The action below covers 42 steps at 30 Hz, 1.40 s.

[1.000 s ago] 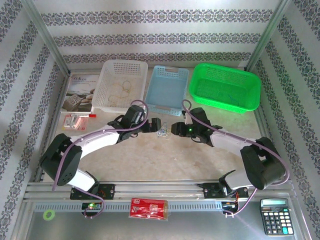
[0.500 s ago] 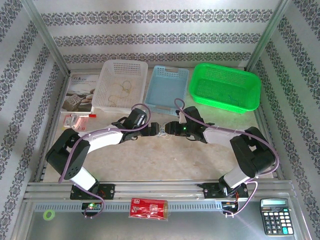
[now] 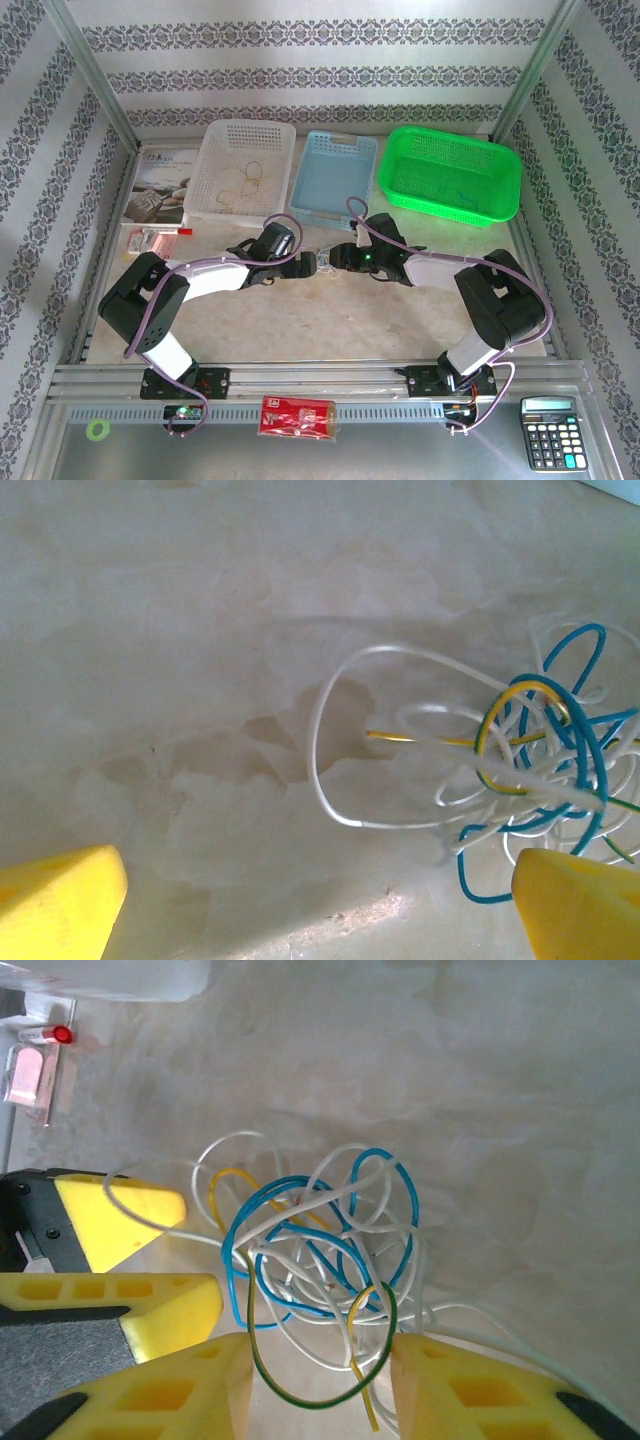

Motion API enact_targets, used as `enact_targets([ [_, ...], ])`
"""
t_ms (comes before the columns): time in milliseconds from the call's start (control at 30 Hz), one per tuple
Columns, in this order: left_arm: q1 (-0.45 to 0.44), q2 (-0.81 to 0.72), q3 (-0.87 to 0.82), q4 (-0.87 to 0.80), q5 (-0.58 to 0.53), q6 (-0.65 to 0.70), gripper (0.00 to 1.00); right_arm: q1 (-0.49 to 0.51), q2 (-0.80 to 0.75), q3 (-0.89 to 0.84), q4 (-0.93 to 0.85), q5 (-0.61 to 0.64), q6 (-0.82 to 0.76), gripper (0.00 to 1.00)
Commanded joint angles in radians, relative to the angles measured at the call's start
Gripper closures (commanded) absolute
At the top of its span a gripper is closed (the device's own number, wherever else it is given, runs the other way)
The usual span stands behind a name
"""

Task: Untangle the cables

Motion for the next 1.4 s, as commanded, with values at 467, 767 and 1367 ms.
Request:
enact_targets([
  [467,-0.012,-0.072,-0.007,-0.028,0.004,-0.009,0.0,0.009,-0.055,-0.04,0.044,-0.06,0.026,1.0],
  [767,0.037,-0.281,0.109,-0.151,-0.01,0.022,0.0,0.01,-0.158,-0.004,-0.063,-0.022,-0.031,1.0],
  [1367,0.224,-0.302,0.385,-0.258,0.175,0.027,0.0,0.141,-0.002,0.275,-0.443,0.271,-0.375,0.45],
])
